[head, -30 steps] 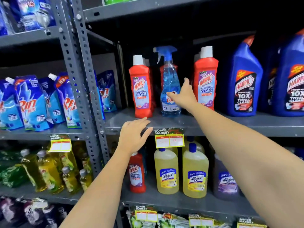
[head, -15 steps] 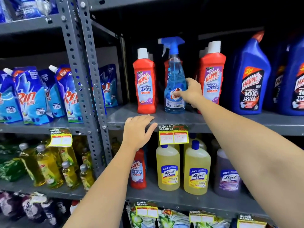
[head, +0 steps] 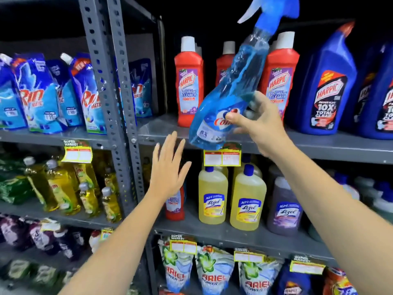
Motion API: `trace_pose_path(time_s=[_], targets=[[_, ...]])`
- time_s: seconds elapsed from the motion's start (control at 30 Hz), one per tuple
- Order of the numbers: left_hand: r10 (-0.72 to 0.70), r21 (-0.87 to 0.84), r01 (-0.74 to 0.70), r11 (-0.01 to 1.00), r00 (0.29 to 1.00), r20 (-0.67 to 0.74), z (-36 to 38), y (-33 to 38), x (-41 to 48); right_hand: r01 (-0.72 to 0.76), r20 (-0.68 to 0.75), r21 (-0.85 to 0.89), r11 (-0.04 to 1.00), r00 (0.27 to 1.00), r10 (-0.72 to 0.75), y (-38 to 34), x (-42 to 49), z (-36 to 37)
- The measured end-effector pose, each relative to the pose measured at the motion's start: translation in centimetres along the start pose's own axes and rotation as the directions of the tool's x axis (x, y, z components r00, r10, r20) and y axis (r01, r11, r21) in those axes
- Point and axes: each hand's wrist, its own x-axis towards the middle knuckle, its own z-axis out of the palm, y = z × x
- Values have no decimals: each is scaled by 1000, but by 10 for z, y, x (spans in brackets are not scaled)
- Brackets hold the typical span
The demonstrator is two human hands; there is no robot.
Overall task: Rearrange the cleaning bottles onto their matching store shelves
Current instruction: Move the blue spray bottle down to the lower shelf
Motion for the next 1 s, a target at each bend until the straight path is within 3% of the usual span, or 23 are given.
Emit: trace_pose_path(time_s=[0.07,0.17,0.3,0.37,0.53,0.63,0.83,1.0], targets=[[-62,-36,64,997,997,51,13,0,-44,9,21,-12,1000,1000,-9,10,-28,4],[-55,-63,80,995,944,325,38,-5,-113,-46,13,-62,997,999,47,48,-67,8],[-74,-28,132,991,705,705,73,-19,-175,-155,-32,-117,981,988,152,116,-111,9],[-70,14,101,995,576,814,87,-23,-188,-222,-68,-159,962,975,214,152,-125,8],[-95,61,88,994,460,883,108,-27,-192,-390,-128,-332,859,921,368,224,-147,7],[-105,80,75,994,435,894,115,-27,-197,-429,-142,-429,795,901,409,250,-151,7],[-81,74,35,997,516,853,117,-30,-208,-466,-126,-457,758,877,464,272,-158,19],[-61,52,33,998,542,838,116,-28,-210,-492,-155,-456,742,865,478,281,-158,17]])
